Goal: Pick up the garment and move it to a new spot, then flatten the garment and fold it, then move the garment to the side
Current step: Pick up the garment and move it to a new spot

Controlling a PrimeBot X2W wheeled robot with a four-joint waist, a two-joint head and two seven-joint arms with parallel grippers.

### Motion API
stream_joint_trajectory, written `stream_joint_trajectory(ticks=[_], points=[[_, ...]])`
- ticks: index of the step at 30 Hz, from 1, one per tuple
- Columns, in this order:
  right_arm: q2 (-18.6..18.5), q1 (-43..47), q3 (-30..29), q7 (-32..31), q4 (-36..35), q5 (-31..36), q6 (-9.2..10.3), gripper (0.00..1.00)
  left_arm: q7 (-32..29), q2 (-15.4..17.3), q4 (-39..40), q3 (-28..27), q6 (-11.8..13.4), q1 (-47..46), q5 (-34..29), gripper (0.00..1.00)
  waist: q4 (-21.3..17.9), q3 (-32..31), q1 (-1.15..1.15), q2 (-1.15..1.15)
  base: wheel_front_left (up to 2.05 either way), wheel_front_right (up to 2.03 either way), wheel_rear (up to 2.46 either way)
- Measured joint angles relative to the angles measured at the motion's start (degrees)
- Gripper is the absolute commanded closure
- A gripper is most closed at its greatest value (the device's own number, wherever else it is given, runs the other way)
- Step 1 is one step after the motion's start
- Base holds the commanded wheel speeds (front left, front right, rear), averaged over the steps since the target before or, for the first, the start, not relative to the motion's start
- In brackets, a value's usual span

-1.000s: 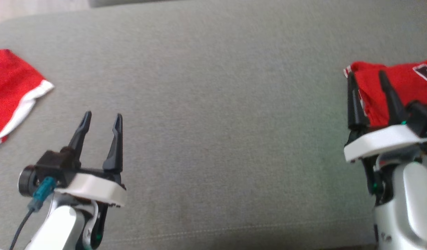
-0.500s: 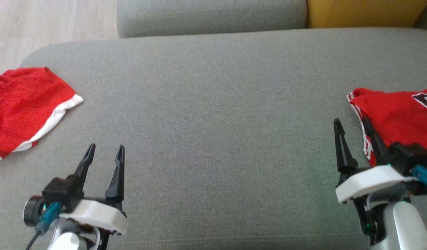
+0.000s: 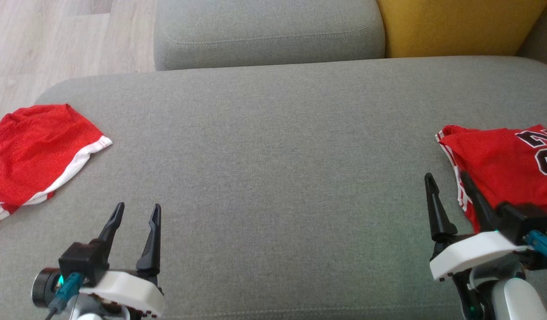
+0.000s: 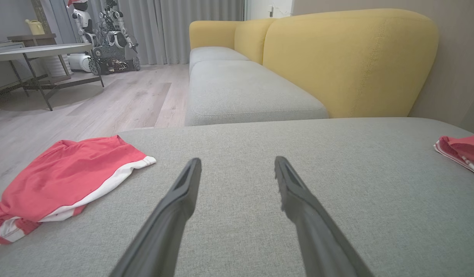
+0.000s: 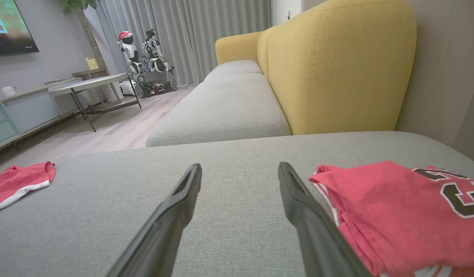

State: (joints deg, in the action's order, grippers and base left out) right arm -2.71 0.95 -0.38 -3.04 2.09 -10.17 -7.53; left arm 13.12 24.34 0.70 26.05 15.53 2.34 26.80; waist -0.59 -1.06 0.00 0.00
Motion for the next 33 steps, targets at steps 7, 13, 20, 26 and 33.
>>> stream_joint_trajectory(ticks=[7, 13, 20, 26, 33], points=[[0.03, 0.3, -0.05, -0.27, -0.75, 0.05, 0.0, 0.0, -0.01, 0.18, 0.32, 0.05, 0.14, 0.03, 0.01, 0.0, -0.04, -0.21, 0.0, 0.0, 0.0, 0.0, 0.0], [0.03, 0.57, -0.11, -0.38, -0.9, 0.09, 0.0, 0.0, -0.42, 0.47, 0.46, 0.05, 0.16, 0.03, 0.24, 0.0, -0.1, -0.13, 0.0, 0.0, 0.0, 0.0, 0.0], [0.03, 0.57, -0.08, -0.49, -1.1, 0.08, 0.0, 0.0, -0.42, 0.55, 0.56, 0.14, 0.19, 0.03, 0.25, 0.0, -0.06, 0.09, 0.0, 0.0, 0.0, 0.0, 0.0], [0.04, 0.56, -0.1, -0.49, -1.12, 0.15, 0.0, 0.0, -0.42, 0.6, 0.6, 0.27, 0.59, 0.02, 0.25, 0.0, -0.14, 0.28, 0.0, 0.0, 0.0, 0.0, 0.0], [0.04, 0.57, -0.68, -0.51, -1.14, 0.15, 0.0, 0.0, -0.42, 0.63, 0.77, 0.68, 0.6, -0.02, 0.26, 0.0, 0.14, 0.31, 0.0, 0.0, 0.0, 0.0, 0.0]])
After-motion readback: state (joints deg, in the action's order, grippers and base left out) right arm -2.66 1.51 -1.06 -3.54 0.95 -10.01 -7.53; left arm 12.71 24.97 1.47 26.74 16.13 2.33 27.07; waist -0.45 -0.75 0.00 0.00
